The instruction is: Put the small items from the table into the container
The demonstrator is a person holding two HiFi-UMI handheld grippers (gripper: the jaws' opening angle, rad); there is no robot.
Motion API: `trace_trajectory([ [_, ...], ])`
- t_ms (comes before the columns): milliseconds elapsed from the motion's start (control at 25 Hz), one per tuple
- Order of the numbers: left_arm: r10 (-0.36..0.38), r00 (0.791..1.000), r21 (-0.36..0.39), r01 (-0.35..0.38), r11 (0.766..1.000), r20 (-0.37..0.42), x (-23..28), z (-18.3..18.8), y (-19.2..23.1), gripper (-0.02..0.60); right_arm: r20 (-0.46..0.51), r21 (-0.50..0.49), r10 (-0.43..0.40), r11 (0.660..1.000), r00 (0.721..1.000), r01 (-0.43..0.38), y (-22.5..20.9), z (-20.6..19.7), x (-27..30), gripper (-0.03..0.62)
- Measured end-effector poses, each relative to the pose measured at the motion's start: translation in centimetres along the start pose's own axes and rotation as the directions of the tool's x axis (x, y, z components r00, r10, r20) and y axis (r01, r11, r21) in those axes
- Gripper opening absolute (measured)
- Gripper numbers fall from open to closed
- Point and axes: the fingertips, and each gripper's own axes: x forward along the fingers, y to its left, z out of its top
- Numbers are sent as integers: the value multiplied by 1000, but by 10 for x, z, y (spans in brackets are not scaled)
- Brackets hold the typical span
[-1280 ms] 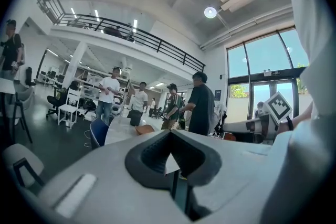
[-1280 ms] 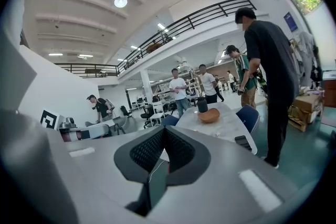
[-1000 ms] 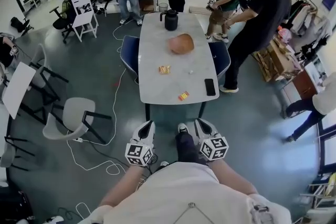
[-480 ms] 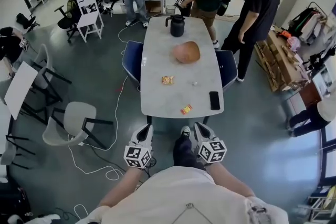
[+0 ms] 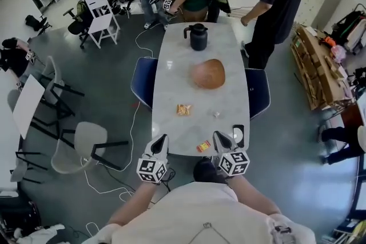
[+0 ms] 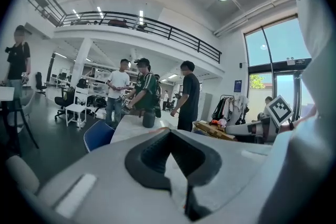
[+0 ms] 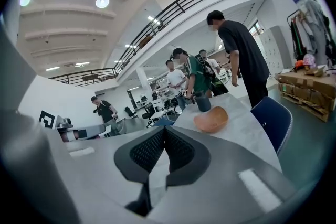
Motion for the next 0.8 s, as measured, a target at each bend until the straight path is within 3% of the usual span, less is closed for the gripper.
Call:
trace_trajectory([
  [160, 56, 998, 9, -56, 998, -5, 50, 22, 24, 5, 31, -4, 38, 999, 999, -37, -44, 51, 57, 29],
  [320, 145, 989, -7, -145, 989, -17, 68, 31, 44, 5, -10, -4, 60, 998, 998, -60, -74, 68, 96, 29],
  [400, 156, 988, -16, -156, 988, -17, 83, 40, 53, 5, -19, 4, 56, 998, 998, -56, -83, 79, 115, 29],
  [800, 21, 999, 29, -19, 999, -49, 141, 51, 82, 5, -39, -4, 23, 1000, 999, -23, -52, 84, 169, 31],
])
